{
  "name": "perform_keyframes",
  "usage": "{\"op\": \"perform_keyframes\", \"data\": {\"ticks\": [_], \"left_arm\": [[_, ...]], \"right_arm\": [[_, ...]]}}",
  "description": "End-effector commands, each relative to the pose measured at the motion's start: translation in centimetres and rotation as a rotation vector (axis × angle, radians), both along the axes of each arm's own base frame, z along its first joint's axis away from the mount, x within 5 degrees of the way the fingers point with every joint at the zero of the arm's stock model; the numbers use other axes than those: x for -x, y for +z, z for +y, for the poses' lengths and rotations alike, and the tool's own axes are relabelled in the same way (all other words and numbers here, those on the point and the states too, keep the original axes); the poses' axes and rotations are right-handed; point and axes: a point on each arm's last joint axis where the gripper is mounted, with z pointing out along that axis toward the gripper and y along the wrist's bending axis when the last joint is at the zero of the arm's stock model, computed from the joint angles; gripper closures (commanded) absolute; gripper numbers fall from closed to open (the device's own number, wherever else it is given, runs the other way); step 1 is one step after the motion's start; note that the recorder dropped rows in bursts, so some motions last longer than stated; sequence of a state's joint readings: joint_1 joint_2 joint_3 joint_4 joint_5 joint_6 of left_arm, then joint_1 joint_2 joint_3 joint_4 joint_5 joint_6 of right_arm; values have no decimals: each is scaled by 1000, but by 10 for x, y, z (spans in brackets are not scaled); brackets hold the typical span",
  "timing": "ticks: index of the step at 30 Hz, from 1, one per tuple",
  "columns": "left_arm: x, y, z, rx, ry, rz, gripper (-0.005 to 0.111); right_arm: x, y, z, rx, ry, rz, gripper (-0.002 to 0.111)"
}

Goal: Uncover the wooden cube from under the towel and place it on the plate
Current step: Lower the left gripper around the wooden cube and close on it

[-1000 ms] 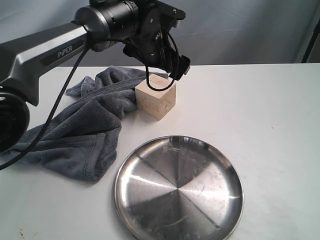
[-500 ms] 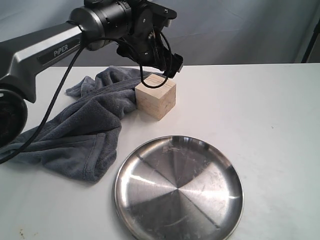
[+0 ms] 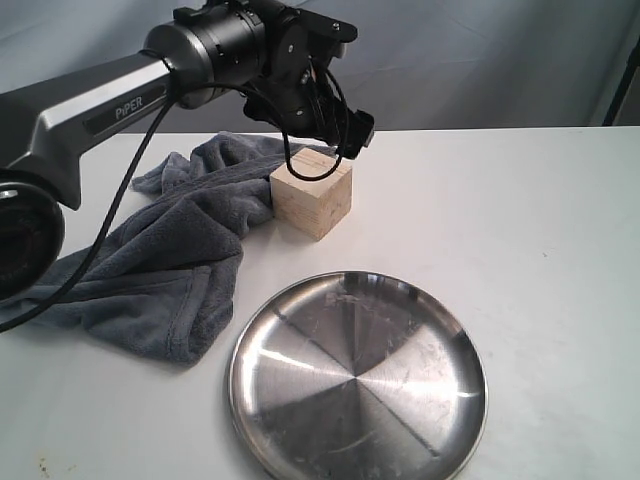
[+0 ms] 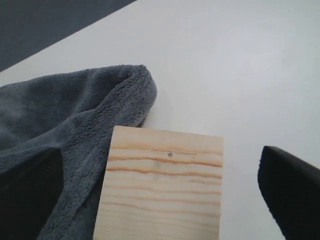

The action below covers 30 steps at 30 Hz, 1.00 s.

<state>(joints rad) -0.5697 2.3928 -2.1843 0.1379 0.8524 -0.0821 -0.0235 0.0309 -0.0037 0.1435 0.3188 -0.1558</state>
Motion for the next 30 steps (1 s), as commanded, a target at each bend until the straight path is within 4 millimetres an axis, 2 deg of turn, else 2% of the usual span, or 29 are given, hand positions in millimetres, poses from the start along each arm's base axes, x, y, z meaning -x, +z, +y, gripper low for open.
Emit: {"op": "perform_keyframes", "data": {"ticks": [1, 14, 30], "left_arm": [[-2, -3, -1, -2, -31, -11, 2], [-5, -27, -3, -29, -51, 20, 2], [-5, -38, -3, -42, -49, 44, 2]], "right_arm": [[0, -1, 0, 1, 4, 2, 108], [0, -1, 0, 1, 4, 2, 108], [0, -1, 0, 1, 4, 2, 108]]}}
